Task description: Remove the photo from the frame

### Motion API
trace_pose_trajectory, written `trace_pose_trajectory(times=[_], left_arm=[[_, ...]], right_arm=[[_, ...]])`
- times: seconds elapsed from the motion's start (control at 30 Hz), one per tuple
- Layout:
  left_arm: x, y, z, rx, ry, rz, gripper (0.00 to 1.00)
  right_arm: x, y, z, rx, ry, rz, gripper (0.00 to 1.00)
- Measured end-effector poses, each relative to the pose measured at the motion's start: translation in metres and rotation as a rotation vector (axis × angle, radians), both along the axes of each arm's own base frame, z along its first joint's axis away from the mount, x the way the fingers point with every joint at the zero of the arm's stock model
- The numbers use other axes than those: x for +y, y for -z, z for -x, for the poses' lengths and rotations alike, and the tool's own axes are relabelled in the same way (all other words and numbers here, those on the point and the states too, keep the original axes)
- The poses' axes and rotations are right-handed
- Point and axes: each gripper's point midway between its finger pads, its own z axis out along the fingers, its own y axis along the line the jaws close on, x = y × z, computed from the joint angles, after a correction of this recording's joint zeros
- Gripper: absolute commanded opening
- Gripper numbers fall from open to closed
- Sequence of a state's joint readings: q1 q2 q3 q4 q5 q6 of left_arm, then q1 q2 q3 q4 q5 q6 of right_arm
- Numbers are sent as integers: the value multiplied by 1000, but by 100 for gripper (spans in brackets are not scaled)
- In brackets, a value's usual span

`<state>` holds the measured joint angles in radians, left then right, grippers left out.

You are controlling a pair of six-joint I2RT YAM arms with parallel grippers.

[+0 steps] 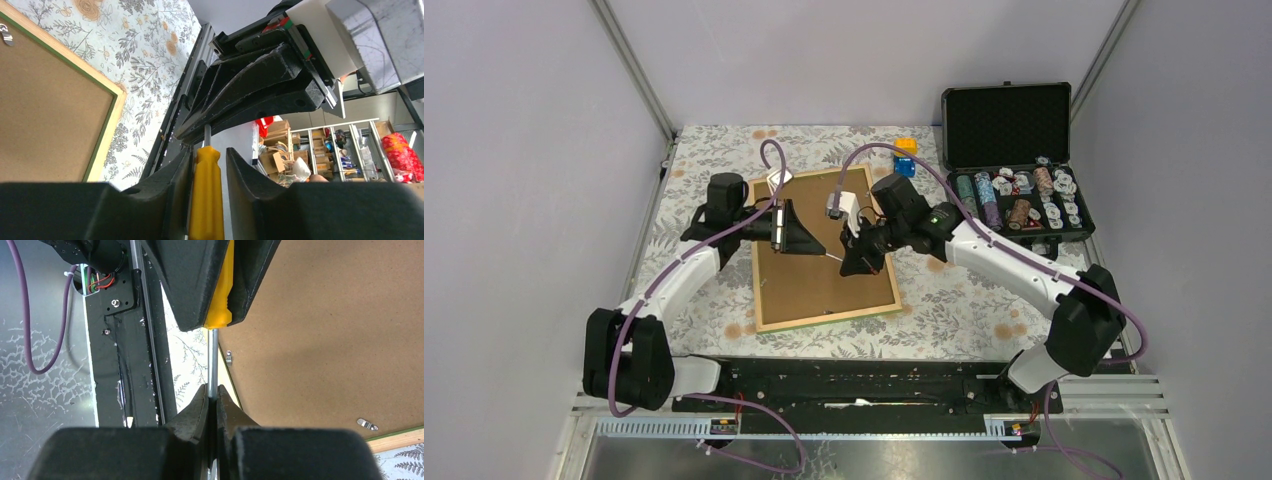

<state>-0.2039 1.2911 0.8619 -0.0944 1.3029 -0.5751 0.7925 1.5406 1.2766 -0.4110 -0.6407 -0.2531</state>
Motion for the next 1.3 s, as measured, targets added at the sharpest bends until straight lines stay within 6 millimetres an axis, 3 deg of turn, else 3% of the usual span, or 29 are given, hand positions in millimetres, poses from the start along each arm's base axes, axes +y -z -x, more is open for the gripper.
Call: trace_pose_trajectory(times=[0.13, 0.27, 0.3, 0.33, 0.4, 0.5, 0.63, 0.73, 0.8, 0.93, 1.07, 1.3], left_arm=[[0, 1, 0, 11, -1, 1, 15], [1, 1, 0, 3, -2, 3, 0], [1, 1, -1, -5, -1, 3, 0], [1, 2, -1, -11, -2, 0, 0], [3, 7, -3, -27, -19, -26, 0], [9, 16, -14, -72, -77, -101, 0], [21, 19, -41, -208, -187, -237, 0], [33, 19, -65, -318, -274, -344, 0], [40, 19, -80, -366, -320, -399, 0], [48, 25, -112, -431, -397, -488, 0], [43, 44, -137, -456, -424, -567, 0], [13, 60, -174, -517, -424, -628, 0]], right_arm=[[1, -1, 0, 2, -4, -3, 3], [3, 0, 0, 13, 0, -1, 42], [3, 0, 0, 19, 3, -2, 59], [3, 1, -1, 25, 8, -1, 67], [2, 0, -3, 44, 23, -4, 73], [-8, -2, -18, 74, 80, -19, 74], [-41, 1, -70, 93, 279, -31, 75], [-68, 16, -113, 93, 470, 4, 74], [-78, 34, -132, 106, 561, 48, 73], [-88, 74, -152, 142, 667, 130, 69], [-92, 102, -167, 156, 738, 179, 66], [-89, 114, -200, 170, 806, 161, 62]])
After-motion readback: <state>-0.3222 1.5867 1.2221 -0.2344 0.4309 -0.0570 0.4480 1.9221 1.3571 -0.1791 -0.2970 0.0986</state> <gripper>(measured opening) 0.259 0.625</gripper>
